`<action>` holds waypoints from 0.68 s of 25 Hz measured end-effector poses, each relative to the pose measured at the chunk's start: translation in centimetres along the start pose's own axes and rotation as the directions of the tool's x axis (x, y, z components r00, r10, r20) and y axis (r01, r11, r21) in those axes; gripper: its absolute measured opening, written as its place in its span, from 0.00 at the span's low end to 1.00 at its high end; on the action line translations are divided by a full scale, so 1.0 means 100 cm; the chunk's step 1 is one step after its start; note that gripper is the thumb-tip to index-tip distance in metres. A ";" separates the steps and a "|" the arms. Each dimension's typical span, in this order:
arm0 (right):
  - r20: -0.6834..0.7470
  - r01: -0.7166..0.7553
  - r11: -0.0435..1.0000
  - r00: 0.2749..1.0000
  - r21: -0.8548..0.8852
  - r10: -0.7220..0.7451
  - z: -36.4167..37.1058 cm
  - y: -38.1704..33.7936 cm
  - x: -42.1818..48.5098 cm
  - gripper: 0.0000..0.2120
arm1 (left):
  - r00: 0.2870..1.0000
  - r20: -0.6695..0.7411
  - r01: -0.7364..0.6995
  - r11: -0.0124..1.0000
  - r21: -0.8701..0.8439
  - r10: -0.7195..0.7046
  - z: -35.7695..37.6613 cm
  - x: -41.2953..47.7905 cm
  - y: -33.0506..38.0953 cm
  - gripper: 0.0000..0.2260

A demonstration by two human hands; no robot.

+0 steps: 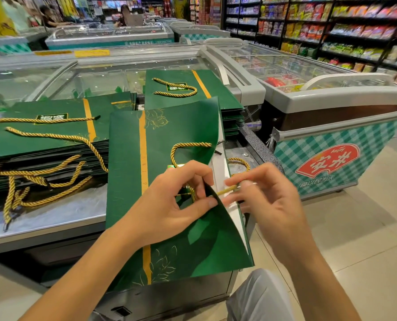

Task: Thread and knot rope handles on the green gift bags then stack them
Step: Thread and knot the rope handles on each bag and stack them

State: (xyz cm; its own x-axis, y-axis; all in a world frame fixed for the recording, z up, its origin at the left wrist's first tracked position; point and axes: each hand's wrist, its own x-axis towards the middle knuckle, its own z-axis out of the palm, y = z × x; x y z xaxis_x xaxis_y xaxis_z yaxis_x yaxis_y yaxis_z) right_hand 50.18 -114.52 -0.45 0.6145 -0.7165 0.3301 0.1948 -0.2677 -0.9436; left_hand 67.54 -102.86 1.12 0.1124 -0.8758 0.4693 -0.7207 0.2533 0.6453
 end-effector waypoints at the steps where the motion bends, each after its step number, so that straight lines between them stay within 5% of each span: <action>1: -0.060 0.000 1.000 0.998 0.030 0.002 -0.007 -0.004 0.003 0.05 | 1.000 -0.019 -0.002 1.000 0.029 0.002 0.000 0.000 0.000 0.11; 3: -0.116 0.001 1.000 0.993 0.015 0.001 -0.020 -0.008 0.010 0.04 | 0.999 -0.047 -0.013 0.995 0.095 0.017 0.000 0.002 -0.002 0.11; 8: -0.003 0.027 0.943 1.000 -0.331 -0.029 -0.026 0.005 0.034 0.11 | 1.000 0.011 -0.014 0.966 0.259 0.012 0.005 0.013 -0.012 0.16; 12: 0.313 0.248 0.828 0.945 -0.503 -0.093 -0.021 0.004 0.056 0.30 | 0.999 0.021 -0.036 0.939 0.342 0.031 0.003 0.018 -0.018 0.15; 14: 0.499 0.319 0.753 0.867 -0.575 0.013 -0.017 0.002 0.069 0.36 | 0.999 0.012 -0.048 0.936 0.348 0.046 -0.004 0.019 -0.021 0.10; 17: 0.587 0.281 0.719 0.781 -0.636 0.214 -0.018 -0.002 0.084 0.44 | 0.998 0.017 -0.061 0.903 0.426 0.059 -0.012 0.015 -0.026 0.04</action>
State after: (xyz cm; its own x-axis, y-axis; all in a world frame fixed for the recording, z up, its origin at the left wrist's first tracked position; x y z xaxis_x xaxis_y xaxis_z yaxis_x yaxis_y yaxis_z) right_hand 53.98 -121.64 2.51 0.9701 -0.2390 0.0415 -0.1734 -0.8030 -0.5702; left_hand 70.39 -104.30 0.84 0.0581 -0.8661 0.4964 -0.9487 0.1069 0.2976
